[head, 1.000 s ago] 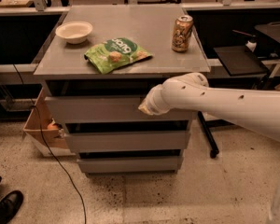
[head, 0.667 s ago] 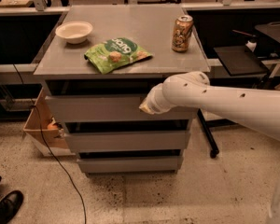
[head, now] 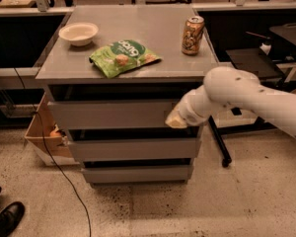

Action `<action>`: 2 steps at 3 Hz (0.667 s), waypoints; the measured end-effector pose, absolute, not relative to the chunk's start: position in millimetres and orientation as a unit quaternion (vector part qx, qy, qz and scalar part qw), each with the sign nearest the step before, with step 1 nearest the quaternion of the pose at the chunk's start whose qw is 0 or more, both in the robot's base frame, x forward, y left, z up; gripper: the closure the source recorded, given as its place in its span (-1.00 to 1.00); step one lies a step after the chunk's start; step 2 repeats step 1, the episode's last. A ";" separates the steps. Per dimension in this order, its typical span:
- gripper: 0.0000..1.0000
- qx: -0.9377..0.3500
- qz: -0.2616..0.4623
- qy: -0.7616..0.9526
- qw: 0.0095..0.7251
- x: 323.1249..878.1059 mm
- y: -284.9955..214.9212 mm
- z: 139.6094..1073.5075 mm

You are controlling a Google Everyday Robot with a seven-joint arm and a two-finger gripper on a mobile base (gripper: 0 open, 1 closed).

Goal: Close top drawer

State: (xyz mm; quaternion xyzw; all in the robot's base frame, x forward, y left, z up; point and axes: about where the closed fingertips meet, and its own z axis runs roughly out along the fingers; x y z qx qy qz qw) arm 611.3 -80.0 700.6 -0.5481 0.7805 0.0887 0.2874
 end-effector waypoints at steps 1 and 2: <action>1.00 -0.556 0.132 0.782 0.249 547.3 -119.4 709.8; 1.00 -0.556 0.132 0.782 0.249 547.3 -119.4 709.8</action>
Offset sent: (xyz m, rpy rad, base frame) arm 0.0000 0.0000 0.0000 0.0000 0.0000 0.0000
